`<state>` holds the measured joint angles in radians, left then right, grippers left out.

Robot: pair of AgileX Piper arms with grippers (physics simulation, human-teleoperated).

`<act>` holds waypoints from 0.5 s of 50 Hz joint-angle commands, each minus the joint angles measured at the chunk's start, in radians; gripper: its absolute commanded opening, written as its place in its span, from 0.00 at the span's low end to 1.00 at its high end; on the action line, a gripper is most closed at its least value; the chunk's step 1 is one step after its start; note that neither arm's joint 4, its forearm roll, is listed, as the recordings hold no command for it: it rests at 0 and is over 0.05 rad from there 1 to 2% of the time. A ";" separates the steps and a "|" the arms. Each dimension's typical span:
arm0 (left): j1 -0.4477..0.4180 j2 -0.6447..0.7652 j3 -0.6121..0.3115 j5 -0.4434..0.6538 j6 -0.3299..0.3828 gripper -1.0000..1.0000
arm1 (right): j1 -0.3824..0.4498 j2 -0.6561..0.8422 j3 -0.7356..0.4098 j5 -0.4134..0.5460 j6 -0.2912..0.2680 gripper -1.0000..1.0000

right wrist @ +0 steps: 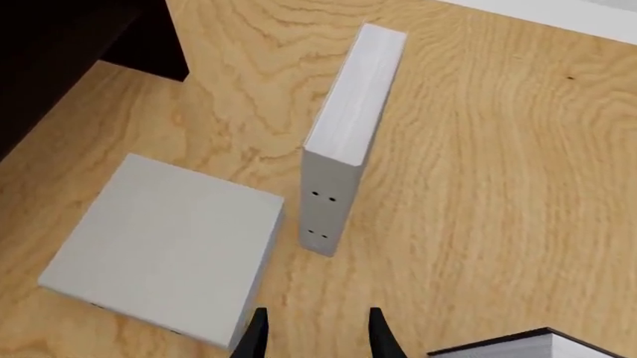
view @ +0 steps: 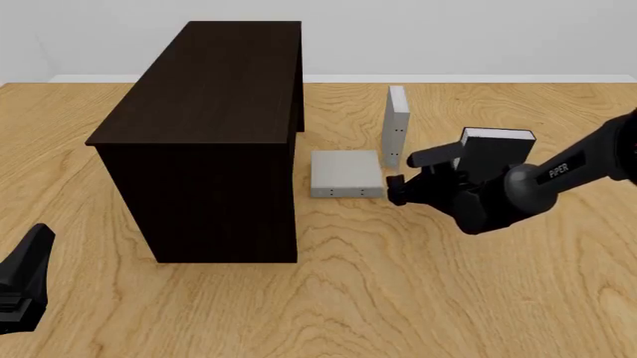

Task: Pick up the book on the right and place it under the cabinet shelf.

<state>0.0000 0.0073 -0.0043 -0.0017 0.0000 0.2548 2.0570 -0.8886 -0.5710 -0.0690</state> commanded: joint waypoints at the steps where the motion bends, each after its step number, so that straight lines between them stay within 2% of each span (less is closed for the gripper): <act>1: 0.000 0.000 0.000 0.000 0.000 1.00 | 0.008 0.017 -0.019 0.008 -0.004 1.00; 12: 0.000 0.000 0.000 0.000 0.000 1.00 | 0.018 0.030 -0.029 0.009 -0.026 1.00; 25: 0.000 0.000 0.000 0.000 0.000 1.00 | 0.053 0.066 -0.080 0.039 -0.026 1.00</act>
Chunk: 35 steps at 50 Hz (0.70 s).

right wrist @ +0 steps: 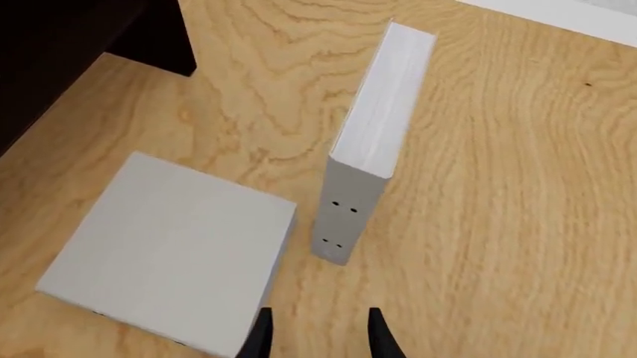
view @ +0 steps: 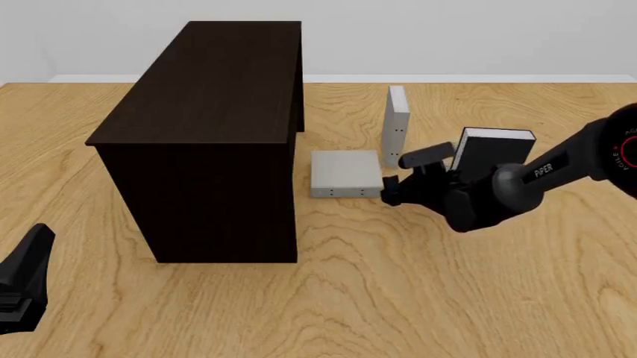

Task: Pick up the book on the right and place it under the cabinet shelf.

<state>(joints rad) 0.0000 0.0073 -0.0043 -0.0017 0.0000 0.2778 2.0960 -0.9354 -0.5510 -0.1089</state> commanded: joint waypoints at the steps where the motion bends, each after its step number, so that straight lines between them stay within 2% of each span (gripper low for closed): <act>1: 0.000 0.000 0.000 0.000 0.000 1.00 | 0.029 0.026 -0.031 0.018 0.012 1.00; 11: 0.000 0.000 0.000 0.000 0.000 1.00 | 0.059 0.046 -0.064 0.035 0.013 1.00; 35: 0.000 0.000 0.000 0.000 0.000 1.00 | 0.085 -0.009 -0.013 0.023 0.022 1.00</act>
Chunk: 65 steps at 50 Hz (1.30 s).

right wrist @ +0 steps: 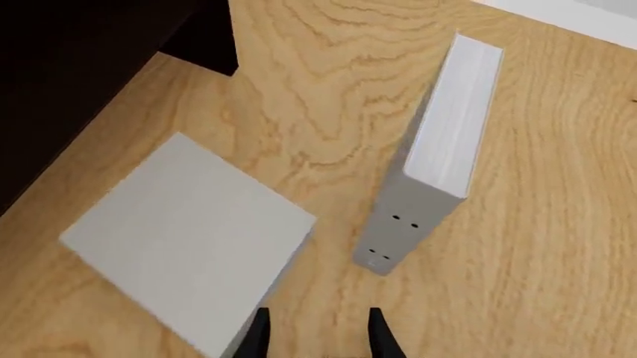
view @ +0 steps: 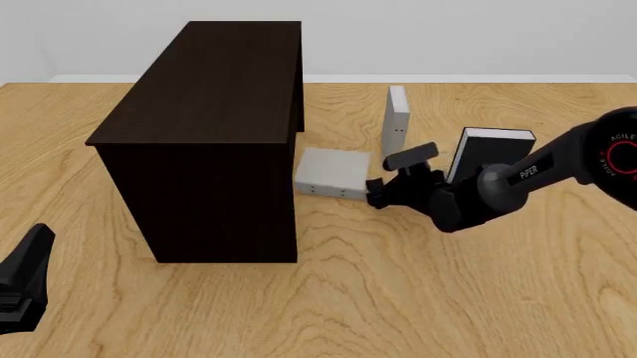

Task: Pick up the book on the right and place it under the cabinet shelf.

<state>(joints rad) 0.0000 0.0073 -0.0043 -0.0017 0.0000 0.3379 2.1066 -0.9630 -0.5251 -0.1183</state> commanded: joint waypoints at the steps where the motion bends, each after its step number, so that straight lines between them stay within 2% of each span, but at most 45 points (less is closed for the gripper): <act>1: 0.000 0.000 0.000 0.000 0.000 1.00 | 0.028 -0.023 0.014 -0.004 0.031 1.00; 20: 0.000 0.000 0.000 0.000 0.000 1.00 | 0.060 0.005 -0.070 0.040 0.008 1.00; 22: 0.000 0.000 0.000 0.000 0.000 1.00 | 0.069 0.020 -0.099 0.058 0.022 1.00; 65: 0.000 0.000 0.000 0.000 0.000 1.00 | 0.150 0.100 -0.242 0.131 0.041 1.00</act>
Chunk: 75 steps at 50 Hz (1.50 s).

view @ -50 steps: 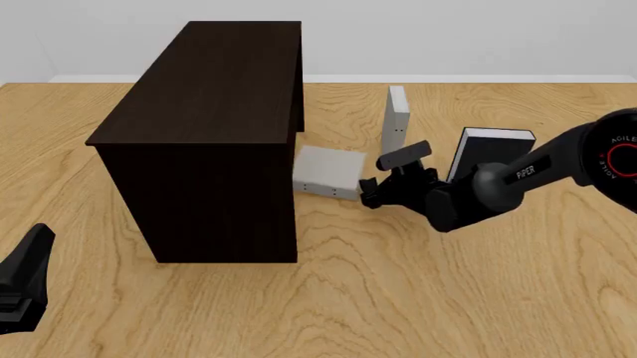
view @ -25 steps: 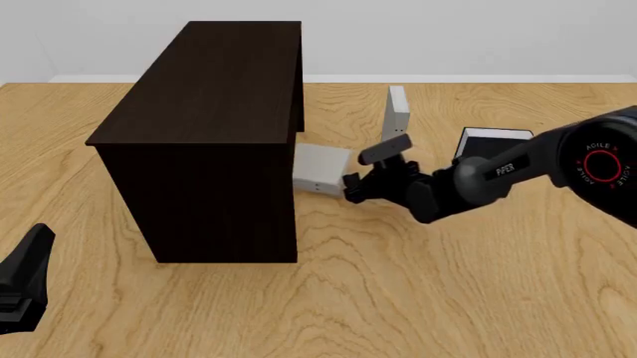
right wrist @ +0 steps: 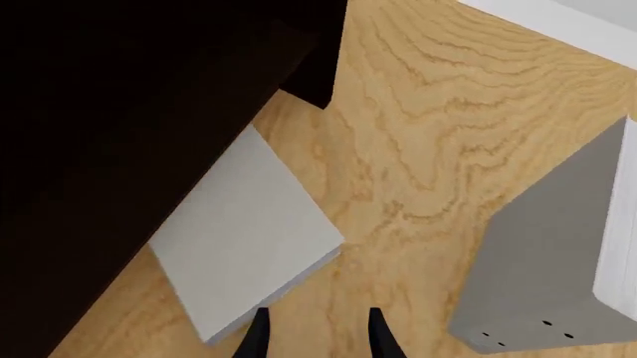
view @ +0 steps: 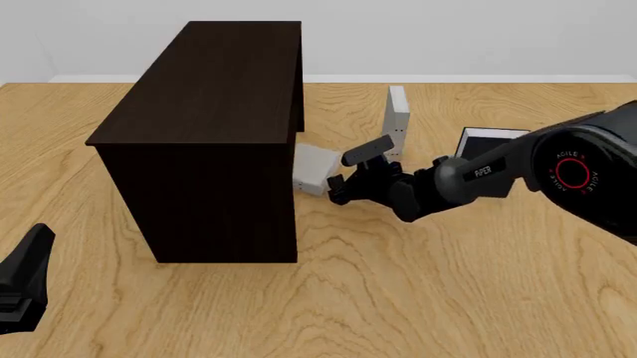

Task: Pick up the book on the right and place it under the cabinet shelf.

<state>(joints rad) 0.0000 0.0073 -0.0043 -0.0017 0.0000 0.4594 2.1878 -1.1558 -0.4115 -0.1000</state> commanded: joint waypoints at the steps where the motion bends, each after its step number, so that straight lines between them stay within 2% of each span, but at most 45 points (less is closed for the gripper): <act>1: 0.000 0.000 0.000 0.000 0.000 1.00 | 0.033 0.022 -0.056 0.022 0.025 1.00; 29: 0.000 0.000 0.000 0.000 0.000 1.00 | 0.109 0.087 -0.175 0.085 0.050 1.00; 36: 0.000 0.000 0.000 0.000 0.000 1.00 | 0.089 0.068 -0.144 0.065 0.044 1.00; 47: 0.000 0.000 0.000 0.000 0.000 1.00 | 0.102 0.068 -0.152 0.071 0.048 1.00; 63: 0.000 0.000 0.000 0.000 0.000 1.00 | 0.042 0.010 -0.057 0.027 0.021 1.00; 75: 0.000 0.000 0.000 0.000 0.000 1.00 | 0.023 -0.009 -0.028 0.016 0.017 1.00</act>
<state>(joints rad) 0.0000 0.0073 -0.0043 -0.0017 0.0000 0.5015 2.1963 -1.2129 -0.3825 -0.0761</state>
